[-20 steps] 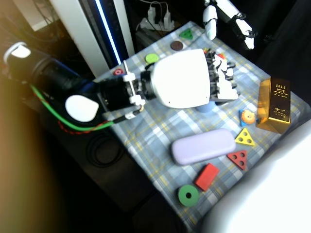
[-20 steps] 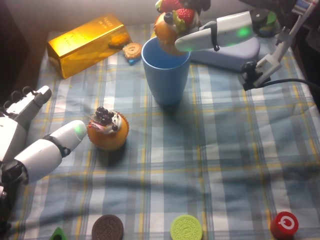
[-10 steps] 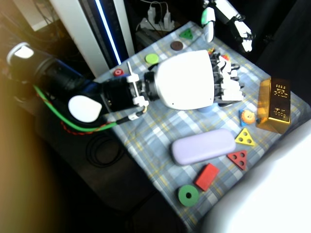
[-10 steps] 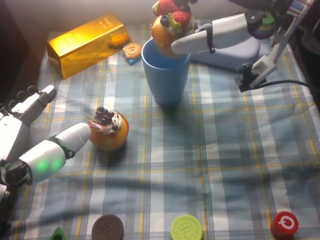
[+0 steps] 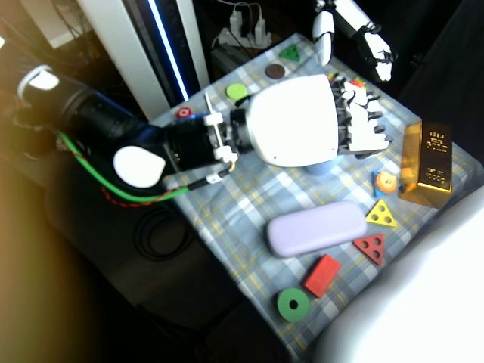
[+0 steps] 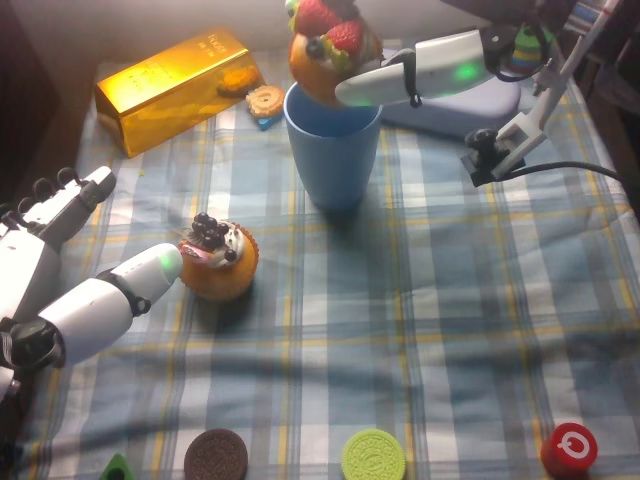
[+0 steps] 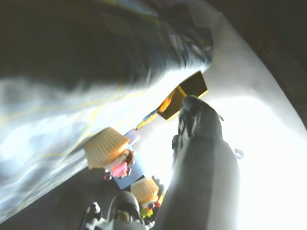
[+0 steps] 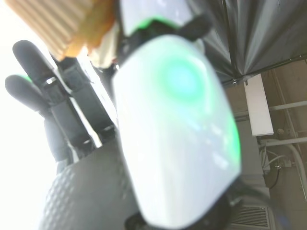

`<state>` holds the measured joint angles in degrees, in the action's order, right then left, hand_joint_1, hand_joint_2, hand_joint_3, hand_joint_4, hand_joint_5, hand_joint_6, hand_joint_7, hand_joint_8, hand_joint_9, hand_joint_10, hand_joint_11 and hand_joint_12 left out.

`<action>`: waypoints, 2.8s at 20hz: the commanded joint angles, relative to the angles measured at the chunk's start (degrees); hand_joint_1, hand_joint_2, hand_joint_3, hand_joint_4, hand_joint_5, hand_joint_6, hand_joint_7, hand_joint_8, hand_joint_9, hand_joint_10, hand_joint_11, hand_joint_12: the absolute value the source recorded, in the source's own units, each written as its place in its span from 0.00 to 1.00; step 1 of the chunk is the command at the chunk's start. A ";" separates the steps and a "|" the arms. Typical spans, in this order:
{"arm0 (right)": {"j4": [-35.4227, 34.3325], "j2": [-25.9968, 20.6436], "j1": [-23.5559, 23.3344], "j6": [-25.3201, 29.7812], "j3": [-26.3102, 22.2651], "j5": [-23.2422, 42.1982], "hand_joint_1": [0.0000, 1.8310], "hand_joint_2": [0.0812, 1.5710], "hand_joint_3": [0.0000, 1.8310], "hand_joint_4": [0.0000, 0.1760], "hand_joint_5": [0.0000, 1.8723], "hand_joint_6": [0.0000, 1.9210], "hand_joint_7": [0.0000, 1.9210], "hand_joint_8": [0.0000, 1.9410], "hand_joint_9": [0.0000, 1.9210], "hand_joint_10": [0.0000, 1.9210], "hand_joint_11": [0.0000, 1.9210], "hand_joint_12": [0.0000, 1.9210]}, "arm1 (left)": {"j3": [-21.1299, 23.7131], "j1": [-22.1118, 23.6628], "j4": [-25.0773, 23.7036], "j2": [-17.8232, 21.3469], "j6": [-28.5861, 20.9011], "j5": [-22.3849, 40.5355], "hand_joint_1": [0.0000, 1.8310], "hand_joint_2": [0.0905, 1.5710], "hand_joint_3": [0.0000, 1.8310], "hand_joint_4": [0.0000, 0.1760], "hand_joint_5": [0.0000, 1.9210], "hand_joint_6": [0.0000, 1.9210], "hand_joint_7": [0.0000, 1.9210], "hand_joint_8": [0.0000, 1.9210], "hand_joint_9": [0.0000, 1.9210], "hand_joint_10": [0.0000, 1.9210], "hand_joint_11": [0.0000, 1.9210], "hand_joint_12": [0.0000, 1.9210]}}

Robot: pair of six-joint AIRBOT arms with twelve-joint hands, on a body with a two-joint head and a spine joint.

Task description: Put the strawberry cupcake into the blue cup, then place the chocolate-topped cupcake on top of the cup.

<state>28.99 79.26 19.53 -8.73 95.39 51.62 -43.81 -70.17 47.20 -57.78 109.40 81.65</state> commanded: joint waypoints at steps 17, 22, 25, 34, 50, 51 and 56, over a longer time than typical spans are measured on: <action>-2.01 -6.56 -0.34 -4.92 -8.71 4.75 0.00 0.64 0.01 0.33 0.05 0.00 0.09 0.00 0.04 0.00 0.00 0.03 | 0.38 1.06 -3.23 0.94 -0.35 5.91 0.12 0.62 0.00 0.39 0.12 0.00 0.10 0.00 0.12 0.00 0.01 0.30; -2.20 -15.18 2.12 -8.68 -15.80 4.76 0.00 0.66 0.00 0.41 0.00 0.00 0.00 0.00 0.00 0.00 0.00 0.00 | -0.17 3.16 -6.21 2.16 -0.34 3.96 0.15 0.57 0.00 0.43 0.12 0.00 0.07 0.00 0.09 0.00 0.00 0.25; -3.24 -19.37 5.17 -10.10 -18.60 4.77 0.00 0.64 0.00 0.50 0.00 0.00 0.00 0.00 0.00 0.00 0.00 0.00 | -0.53 4.09 -7.84 2.99 -0.33 1.99 0.18 0.53 0.00 0.51 0.13 0.00 0.07 0.00 0.10 0.00 0.02 0.25; -16.25 -31.00 18.81 -22.04 -28.32 7.19 0.00 0.57 0.00 0.00 0.00 0.00 0.00 0.00 0.00 0.00 0.00 0.00 | -2.13 5.01 -9.72 2.41 -0.35 -3.40 0.27 0.44 0.00 0.85 0.11 0.00 0.03 0.00 0.05 0.00 0.00 0.18; -48.02 -40.52 61.80 -28.42 -40.33 40.45 0.00 0.59 0.00 0.00 0.00 0.00 0.01 0.00 0.00 0.00 0.00 0.00 | -9.41 8.39 -7.29 -3.42 -2.02 -13.68 0.37 0.42 0.00 0.67 0.15 0.00 0.07 0.00 0.08 0.00 0.01 0.20; -48.02 -40.51 61.80 -28.42 -40.33 40.45 0.00 0.58 0.00 0.03 0.00 0.00 0.01 0.00 0.00 0.00 0.00 0.00 | -9.63 8.39 -7.28 -3.64 -2.02 -13.96 0.38 0.42 0.00 0.69 0.16 0.00 0.07 0.00 0.08 0.00 0.01 0.20; -47.99 -40.02 61.80 -28.42 -40.26 40.45 0.00 0.57 0.00 0.20 0.00 0.00 0.01 0.00 0.00 0.00 0.00 0.00 | -10.35 8.41 -6.69 -4.28 -2.02 -14.59 0.44 0.41 0.00 0.76 0.25 0.01 0.08 0.00 0.09 0.00 0.03 0.21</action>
<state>-17.23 39.27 81.69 -37.39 55.02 85.21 -53.80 -62.37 42.00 -61.69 107.87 62.22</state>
